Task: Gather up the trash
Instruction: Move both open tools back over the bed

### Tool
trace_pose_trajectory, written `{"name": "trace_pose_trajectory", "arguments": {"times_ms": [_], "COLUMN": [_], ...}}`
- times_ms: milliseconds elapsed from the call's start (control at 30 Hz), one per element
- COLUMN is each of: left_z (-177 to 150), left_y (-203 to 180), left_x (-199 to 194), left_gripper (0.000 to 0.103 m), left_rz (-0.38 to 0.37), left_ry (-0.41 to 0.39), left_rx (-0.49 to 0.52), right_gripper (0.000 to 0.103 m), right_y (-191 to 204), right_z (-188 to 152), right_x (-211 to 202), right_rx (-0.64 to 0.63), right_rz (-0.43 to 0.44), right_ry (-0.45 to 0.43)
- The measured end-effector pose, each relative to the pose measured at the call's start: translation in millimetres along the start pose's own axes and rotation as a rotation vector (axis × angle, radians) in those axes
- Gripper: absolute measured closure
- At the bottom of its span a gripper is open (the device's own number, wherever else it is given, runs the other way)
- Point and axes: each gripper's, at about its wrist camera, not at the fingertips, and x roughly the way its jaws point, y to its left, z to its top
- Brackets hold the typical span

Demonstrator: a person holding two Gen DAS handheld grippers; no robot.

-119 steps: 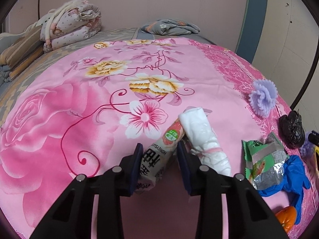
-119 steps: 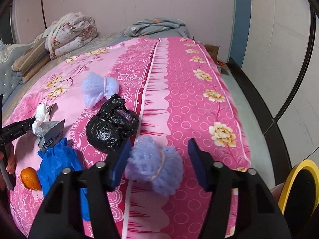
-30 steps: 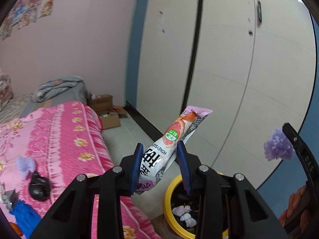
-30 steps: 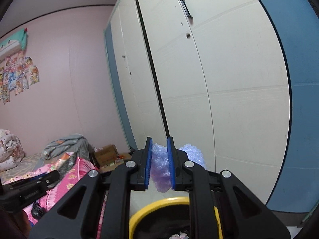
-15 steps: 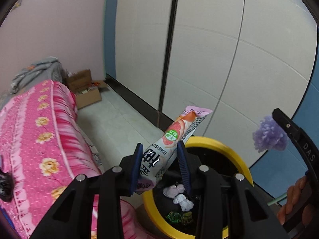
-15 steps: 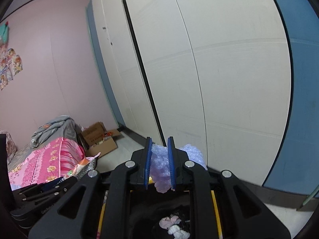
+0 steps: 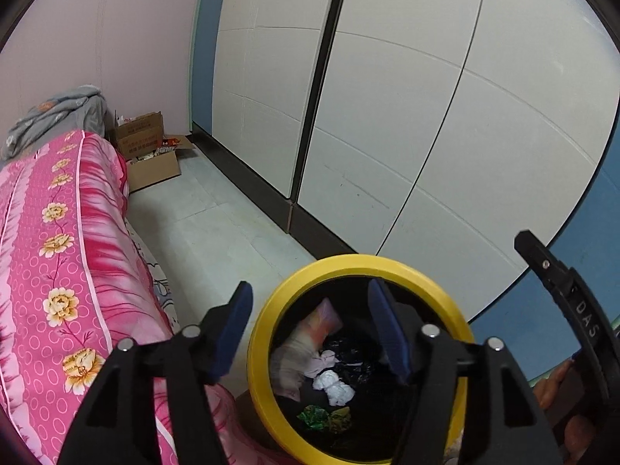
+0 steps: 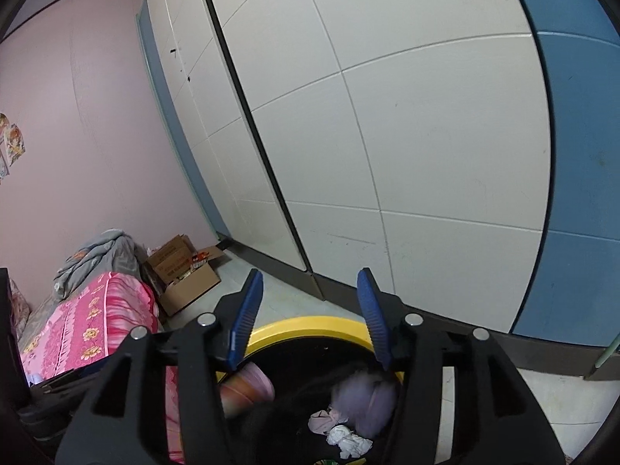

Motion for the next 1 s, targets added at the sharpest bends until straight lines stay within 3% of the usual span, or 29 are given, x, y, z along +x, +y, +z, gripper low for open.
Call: {"name": "trace_pose_trajectory", "arguments": {"times_ms": [200,400,633,1000], "left_z": [8,14,14,0], "left_y": [11,28,64,132], "left_x": [-34,-81,-145,-235], "left_gripper": [0.025,0.017,0.014,0.012], "left_rz": [0.032,0.104,0.191,0.352], "left_ry": [-0.075,-0.159,-0.243,-0.318], "left_rx": [-0.032,-0.037,-0.076,-0.142], "right_gripper": [0.04,0.03,0.018,0.009], "right_y": [7,22,62,148], "right_z": [11,21,33,34], "right_x": [-21,-48,-86,-132], "right_rx": [0.003,-0.001,-0.055,-0.181], "right_rz": [0.001,0.046,0.141,0.317], "right_ry": [-0.037,-0.067,-0.109,-0.117]}}
